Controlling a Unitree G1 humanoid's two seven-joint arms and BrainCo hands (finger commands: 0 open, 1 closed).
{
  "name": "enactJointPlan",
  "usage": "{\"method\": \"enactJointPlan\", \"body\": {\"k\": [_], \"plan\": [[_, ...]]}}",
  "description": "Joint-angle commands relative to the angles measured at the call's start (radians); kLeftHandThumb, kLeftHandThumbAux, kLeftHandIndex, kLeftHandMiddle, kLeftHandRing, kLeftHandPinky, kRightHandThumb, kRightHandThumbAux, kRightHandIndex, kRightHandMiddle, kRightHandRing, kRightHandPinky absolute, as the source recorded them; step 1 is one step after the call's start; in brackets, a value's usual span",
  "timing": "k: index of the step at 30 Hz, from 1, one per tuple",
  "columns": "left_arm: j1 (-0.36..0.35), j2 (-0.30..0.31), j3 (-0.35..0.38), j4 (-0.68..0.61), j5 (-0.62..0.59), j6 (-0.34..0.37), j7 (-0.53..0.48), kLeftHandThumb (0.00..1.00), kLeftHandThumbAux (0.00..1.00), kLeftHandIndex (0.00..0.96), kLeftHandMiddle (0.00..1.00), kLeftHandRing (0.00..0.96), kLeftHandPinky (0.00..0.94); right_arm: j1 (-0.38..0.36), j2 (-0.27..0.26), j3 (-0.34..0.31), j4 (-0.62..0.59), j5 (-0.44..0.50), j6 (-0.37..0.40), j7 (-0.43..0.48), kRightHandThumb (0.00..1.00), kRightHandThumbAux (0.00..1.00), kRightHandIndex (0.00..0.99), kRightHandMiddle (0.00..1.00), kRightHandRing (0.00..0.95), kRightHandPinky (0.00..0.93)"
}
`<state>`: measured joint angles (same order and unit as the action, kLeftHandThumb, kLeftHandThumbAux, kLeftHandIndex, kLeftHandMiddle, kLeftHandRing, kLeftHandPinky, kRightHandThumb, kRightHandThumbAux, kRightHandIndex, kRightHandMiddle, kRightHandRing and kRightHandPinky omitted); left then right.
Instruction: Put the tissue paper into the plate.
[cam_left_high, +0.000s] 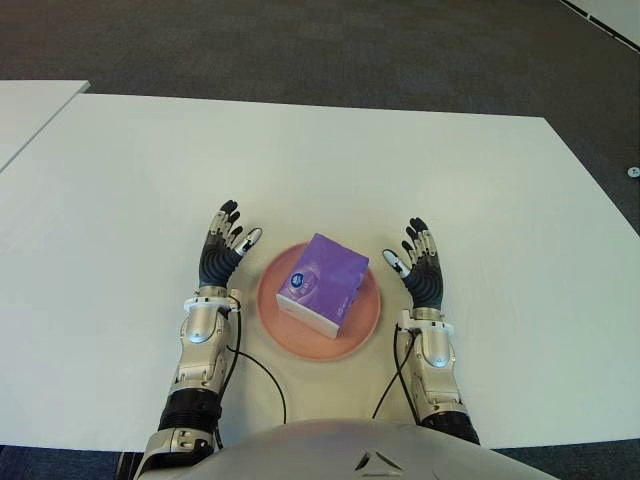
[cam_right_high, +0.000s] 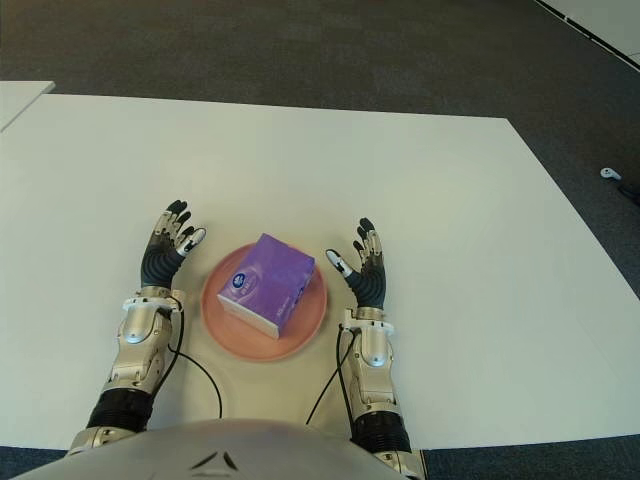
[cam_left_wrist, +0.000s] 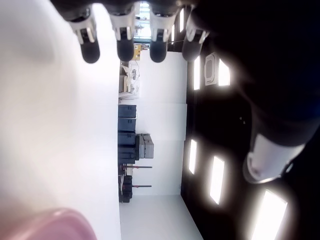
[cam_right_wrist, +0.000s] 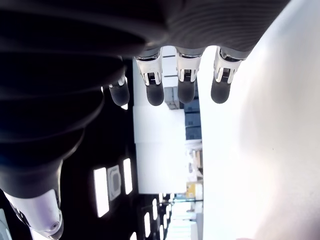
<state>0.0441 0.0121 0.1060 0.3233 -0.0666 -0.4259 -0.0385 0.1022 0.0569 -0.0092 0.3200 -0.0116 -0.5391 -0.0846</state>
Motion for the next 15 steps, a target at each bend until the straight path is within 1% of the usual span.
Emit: {"method": "enactJointPlan", "body": {"k": [1, 8, 15], "plan": [[0.017, 0.010, -0.004, -0.008, -0.002, 0.025, -0.014, 0.000, 0.620, 0.024, 0.025, 0.000, 0.000, 0.026, 0.018, -0.001, 0.054, -0.001, -0.001, -0.006, 0.000, 0.688, 0.000, 0.000, 0.000, 0.000], [0.018, 0.013, -0.007, -0.012, 0.000, 0.029, -0.007, 0.000, 0.623, 0.028, 0.028, 0.000, 0.000, 0.024, 0.018, 0.000, 0.058, 0.004, -0.005, -0.001, 0.000, 0.699, 0.000, 0.000, 0.000, 0.000], [0.019, 0.012, -0.007, -0.015, 0.010, 0.027, 0.007, 0.000, 0.619, 0.038, 0.037, 0.000, 0.000, 0.023, 0.013, 0.003, 0.053, 0.009, 0.011, 0.018, 0.001, 0.701, 0.000, 0.000, 0.000, 0.000]]}}
